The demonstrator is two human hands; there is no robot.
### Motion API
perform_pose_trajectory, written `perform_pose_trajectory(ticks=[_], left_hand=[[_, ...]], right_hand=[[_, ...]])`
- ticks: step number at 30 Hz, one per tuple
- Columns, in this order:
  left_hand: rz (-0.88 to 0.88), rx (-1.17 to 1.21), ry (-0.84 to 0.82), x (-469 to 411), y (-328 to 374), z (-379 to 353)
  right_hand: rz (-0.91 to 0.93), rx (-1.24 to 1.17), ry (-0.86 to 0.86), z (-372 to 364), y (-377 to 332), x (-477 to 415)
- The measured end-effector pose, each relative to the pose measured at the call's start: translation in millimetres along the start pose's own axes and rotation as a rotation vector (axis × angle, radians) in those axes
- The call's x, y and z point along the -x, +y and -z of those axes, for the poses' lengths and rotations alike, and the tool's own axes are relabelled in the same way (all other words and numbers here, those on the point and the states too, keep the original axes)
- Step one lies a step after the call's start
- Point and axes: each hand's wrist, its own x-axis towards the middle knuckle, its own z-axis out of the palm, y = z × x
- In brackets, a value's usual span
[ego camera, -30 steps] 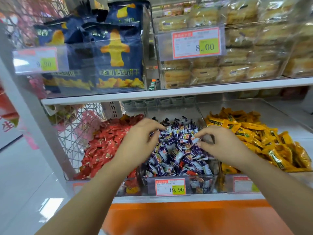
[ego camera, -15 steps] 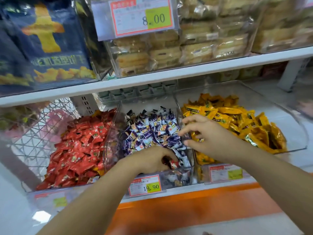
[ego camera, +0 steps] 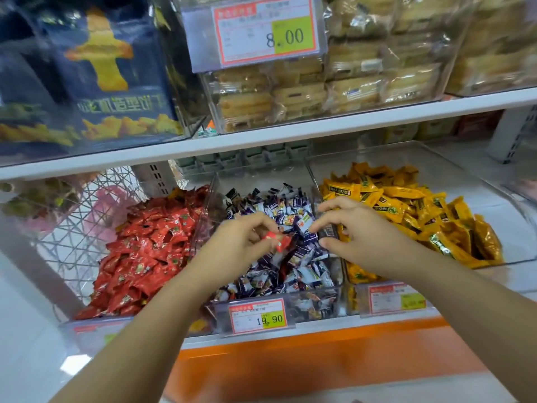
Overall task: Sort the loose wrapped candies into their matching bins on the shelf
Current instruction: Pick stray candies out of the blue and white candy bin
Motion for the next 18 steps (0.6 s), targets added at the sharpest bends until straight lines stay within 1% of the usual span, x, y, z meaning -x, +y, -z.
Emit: perform_pose_trajectory(ticks=[3,5,6,7,8,9,11,12,13,14,16,17,18], left_hand=[[-0.005,0.031,0.391,17.8,-1.8,25.9],[0.025,-0.046,0.643,28.3,-12.7,42.3],[0.058,-0.09,0.736,32.9,-20.9,49.9],[0.101,-0.138,0.794,36.7,-31.2,56.4],[0.153,-0.208,0.804,39.6,-41.3,61.6],[0.216,-0.295,0.762,41.4,-51.1,65.1],[0.335,-0.439,0.62,44.3,-63.0,66.2],[0.368,-0.476,0.576,45.0,-65.2,64.9],[0.366,-0.496,0.567,45.9,-63.8,63.3],[0.324,-0.504,0.589,46.2,-58.7,61.5],[0.144,-0.49,0.646,44.3,-40.5,55.1],[0.049,-0.45,0.62,41.3,-28.7,49.5],[-0.028,-0.382,0.527,36.6,-17.2,41.4]], right_hand=[[-0.016,0.063,0.045,-6.3,-5.3,-2.3],[-0.032,0.083,0.071,-10.4,-9.7,-3.0],[-0.036,0.094,0.074,-12.1,-11.8,-3.0],[-0.042,0.107,0.072,-13.7,-13.5,-2.9],[-0.049,0.12,0.068,-14.9,-14.9,-2.6],[-0.059,0.128,0.062,-15.9,-16.1,-2.2],[-0.071,0.13,0.054,-16.8,-18.3,-1.0],[-0.072,0.126,0.051,-16.7,-19.1,-0.3],[-0.071,0.118,0.047,-16.4,-19.4,0.3],[-0.065,0.111,0.048,-15.7,-19.4,0.8],[-0.052,0.099,0.051,-13.5,-18.7,1.0],[-0.045,0.095,0.051,-12.3,-18.0,0.9],[-0.04,0.09,0.048,-11.2,-17.3,0.8]])
